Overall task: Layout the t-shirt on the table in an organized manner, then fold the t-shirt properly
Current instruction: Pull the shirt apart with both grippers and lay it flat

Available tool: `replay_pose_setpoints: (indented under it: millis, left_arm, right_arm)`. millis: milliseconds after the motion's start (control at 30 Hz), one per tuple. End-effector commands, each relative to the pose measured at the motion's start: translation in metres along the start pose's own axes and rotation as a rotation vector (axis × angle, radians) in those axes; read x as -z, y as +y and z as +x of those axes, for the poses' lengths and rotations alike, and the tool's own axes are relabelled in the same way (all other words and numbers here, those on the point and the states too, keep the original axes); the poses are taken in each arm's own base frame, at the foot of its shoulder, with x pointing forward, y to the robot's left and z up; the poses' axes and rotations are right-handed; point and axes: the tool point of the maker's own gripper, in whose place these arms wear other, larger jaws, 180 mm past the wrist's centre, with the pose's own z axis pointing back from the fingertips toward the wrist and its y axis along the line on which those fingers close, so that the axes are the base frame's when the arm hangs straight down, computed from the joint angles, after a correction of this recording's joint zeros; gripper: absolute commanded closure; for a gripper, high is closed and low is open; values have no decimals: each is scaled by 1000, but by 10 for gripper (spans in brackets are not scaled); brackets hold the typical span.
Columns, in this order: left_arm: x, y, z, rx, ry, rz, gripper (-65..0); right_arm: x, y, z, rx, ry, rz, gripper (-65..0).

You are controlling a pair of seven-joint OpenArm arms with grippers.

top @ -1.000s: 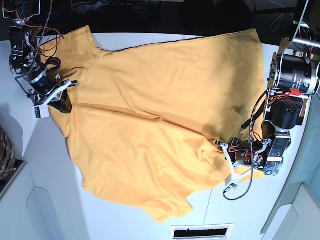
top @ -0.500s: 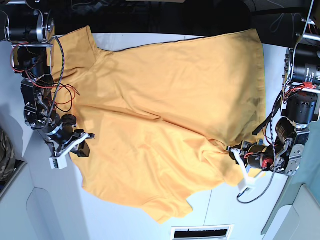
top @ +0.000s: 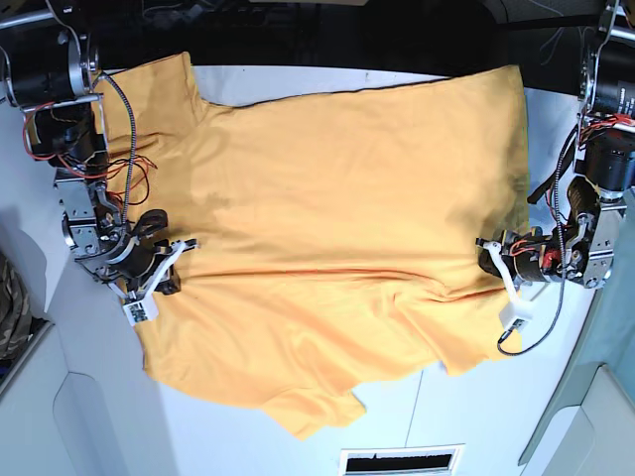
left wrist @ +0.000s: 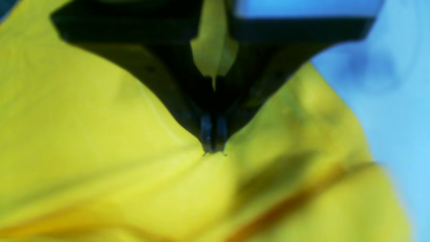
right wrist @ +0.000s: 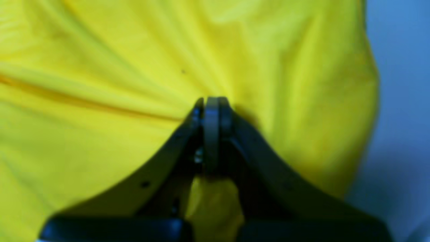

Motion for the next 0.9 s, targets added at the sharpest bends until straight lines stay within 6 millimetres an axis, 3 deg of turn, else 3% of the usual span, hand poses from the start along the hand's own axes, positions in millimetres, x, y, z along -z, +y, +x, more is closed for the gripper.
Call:
replay_pose_setpoints:
  millis: [0,233,467,567,733,867]
  left_arm:
    - [-4,13,9,25,17,64,0]
    - [-3,-19,82,92,-76,48,0]
    - [-2,-36,112,95,-120,19,0]
    - [-7,-31,119,97,-131,26,0]
    - [-23,-28,133,61,-161,-41,0]
    - [-43,-36,135,42,-182,-176,-84]
  right_arm:
    - [-5,-25,3,-22,16,-55,0]
    - [-24,-68,-19,36,41,-133,0]
    - [-37,-81,-42,225,17,-166,0]
    - [-43,-94,-31,314,-45,-191,0]
    - [-58,-105,3,396,-178,-139,0]
    - [-78,-122,10,484,-203,-148,0]
